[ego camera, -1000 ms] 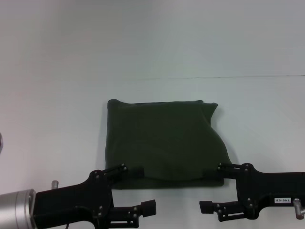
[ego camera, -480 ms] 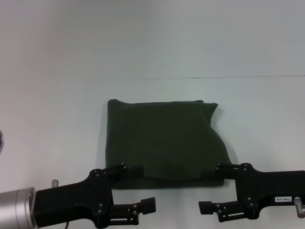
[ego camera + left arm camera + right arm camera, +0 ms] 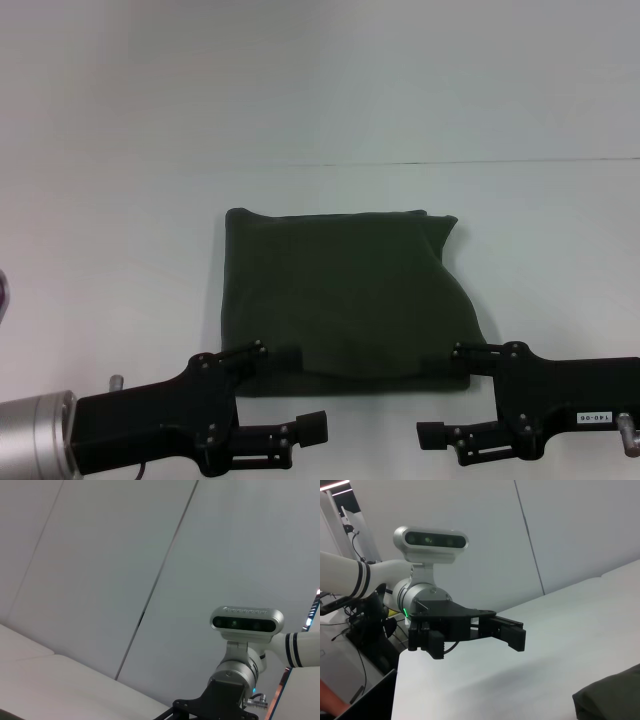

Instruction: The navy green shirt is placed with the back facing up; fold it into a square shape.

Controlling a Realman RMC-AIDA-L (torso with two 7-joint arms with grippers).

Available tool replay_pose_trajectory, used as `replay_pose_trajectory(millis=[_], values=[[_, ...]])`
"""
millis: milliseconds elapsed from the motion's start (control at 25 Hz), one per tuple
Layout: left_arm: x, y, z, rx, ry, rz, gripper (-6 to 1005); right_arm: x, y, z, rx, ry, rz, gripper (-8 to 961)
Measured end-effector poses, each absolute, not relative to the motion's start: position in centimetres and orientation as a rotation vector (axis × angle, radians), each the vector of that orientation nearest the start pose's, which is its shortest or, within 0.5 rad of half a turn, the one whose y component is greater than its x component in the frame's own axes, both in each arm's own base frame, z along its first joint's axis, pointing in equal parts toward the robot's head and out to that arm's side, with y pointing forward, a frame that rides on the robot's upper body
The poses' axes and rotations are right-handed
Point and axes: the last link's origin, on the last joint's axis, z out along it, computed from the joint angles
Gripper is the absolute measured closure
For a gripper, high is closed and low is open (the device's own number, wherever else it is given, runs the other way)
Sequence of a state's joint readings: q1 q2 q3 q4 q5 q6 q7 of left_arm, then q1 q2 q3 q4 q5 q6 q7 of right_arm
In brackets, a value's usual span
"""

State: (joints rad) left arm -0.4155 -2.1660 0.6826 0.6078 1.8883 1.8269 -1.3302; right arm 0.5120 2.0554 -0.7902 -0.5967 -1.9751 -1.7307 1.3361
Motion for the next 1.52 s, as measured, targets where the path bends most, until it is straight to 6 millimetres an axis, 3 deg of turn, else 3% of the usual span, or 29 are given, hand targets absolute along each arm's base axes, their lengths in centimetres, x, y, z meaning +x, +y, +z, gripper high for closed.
replay_pose_trajectory(millis=[920, 1520], values=[[-24.4, 26.6, -2.4, -2.775, -0.680, -1.170, 62, 25.2, 29.6, -1.3, -2.953, 0.576, 0.815, 57], [-23.9, 27.4, -1.9, -2.761, -0.635, -1.188, 62, 25.3, 29.9, -0.2, -2.899, 0.604, 0.881, 61]])
